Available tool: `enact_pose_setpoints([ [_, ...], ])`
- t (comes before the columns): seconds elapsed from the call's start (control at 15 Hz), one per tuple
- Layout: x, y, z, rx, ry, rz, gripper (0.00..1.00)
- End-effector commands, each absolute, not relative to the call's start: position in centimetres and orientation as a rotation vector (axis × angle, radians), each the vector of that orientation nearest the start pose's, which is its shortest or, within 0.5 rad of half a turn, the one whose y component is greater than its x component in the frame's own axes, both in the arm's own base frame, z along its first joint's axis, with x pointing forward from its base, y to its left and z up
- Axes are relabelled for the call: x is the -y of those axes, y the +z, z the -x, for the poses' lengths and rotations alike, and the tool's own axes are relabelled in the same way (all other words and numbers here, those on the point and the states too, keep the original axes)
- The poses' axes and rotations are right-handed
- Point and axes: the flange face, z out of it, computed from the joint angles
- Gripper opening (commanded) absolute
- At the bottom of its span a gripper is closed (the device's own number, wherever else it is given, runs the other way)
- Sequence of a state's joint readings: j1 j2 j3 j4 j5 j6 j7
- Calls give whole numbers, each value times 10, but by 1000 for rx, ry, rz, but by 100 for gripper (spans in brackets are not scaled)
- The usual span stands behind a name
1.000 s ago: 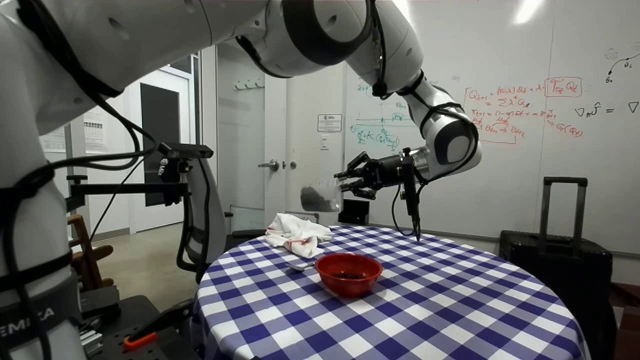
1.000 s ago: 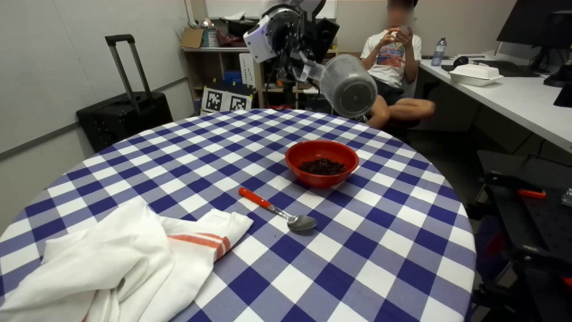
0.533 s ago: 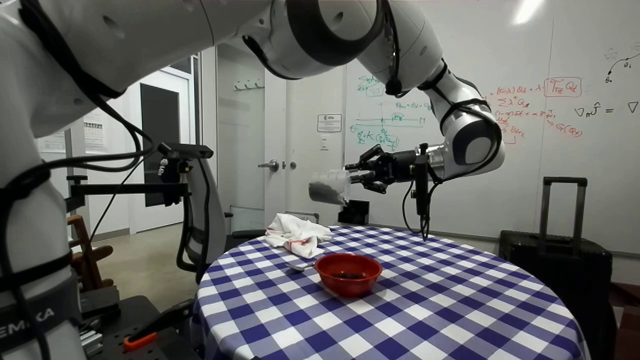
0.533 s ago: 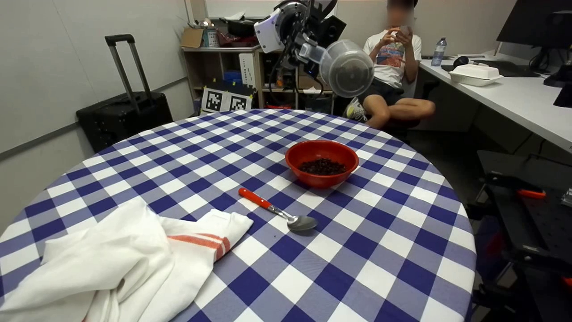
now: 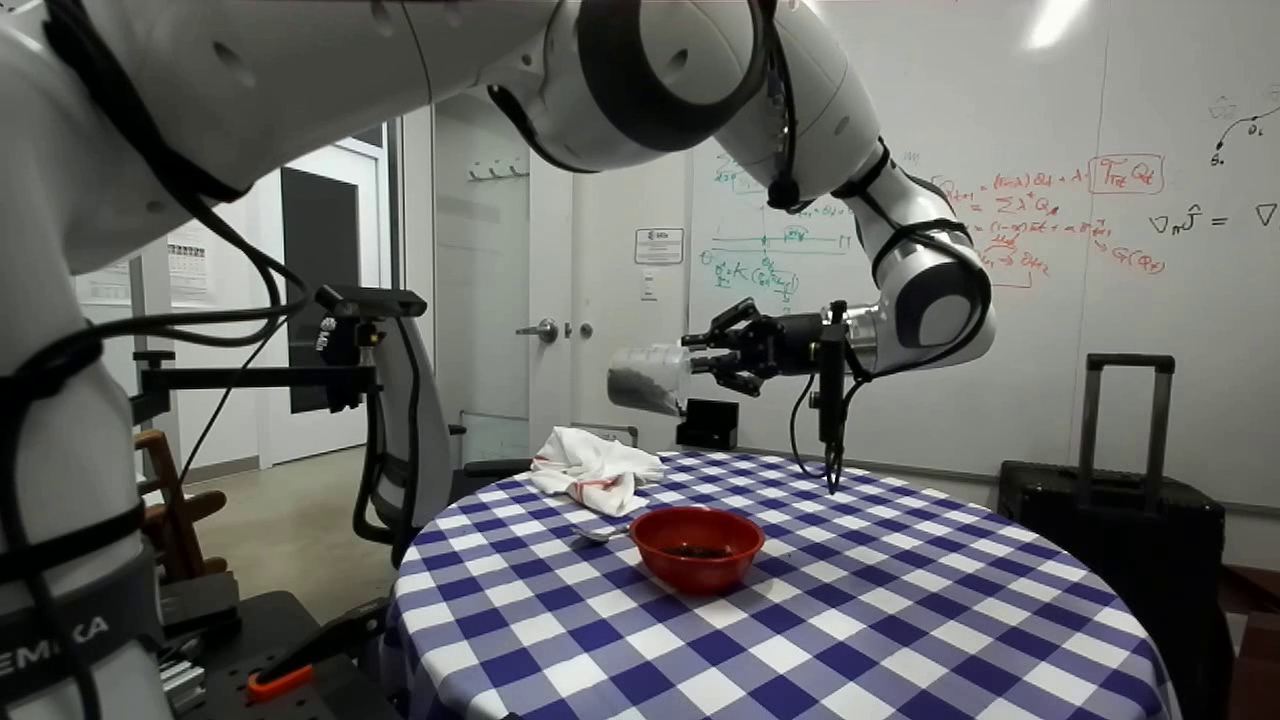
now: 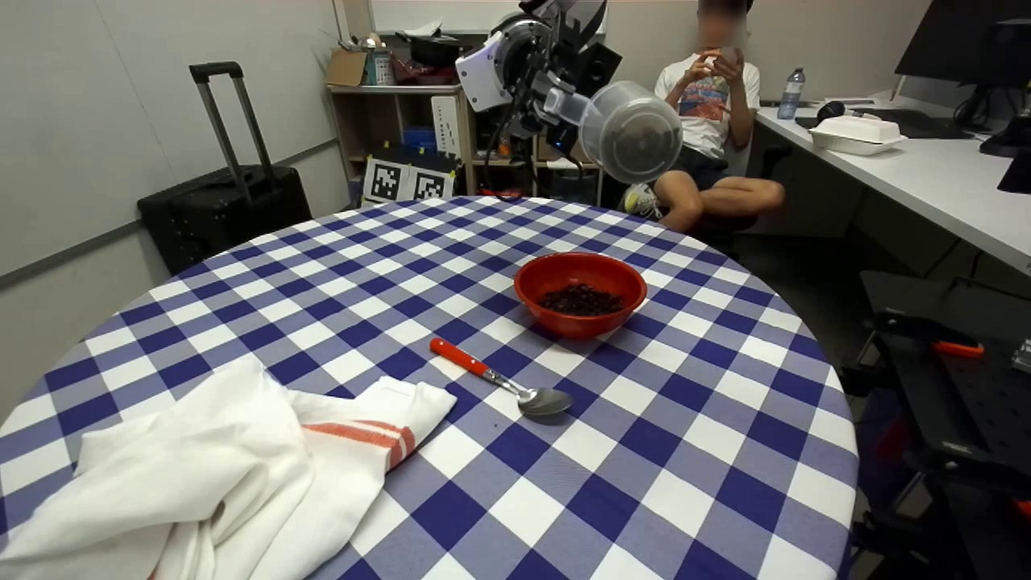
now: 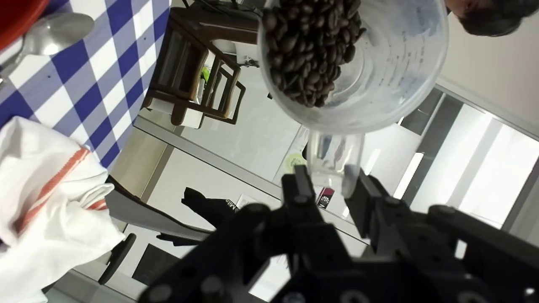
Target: Place the contents in the clear jug into the red bowl
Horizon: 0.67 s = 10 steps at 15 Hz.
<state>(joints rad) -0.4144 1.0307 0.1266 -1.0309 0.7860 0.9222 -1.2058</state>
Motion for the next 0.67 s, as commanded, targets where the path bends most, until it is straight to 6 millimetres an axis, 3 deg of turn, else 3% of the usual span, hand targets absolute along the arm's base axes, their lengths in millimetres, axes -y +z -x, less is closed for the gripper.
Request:
enact_pose_setpoints([
  [0.0, 115, 242, -650, 838, 139, 1447, 6],
  [0.6, 95, 231, -650, 835, 189, 1414, 6],
])
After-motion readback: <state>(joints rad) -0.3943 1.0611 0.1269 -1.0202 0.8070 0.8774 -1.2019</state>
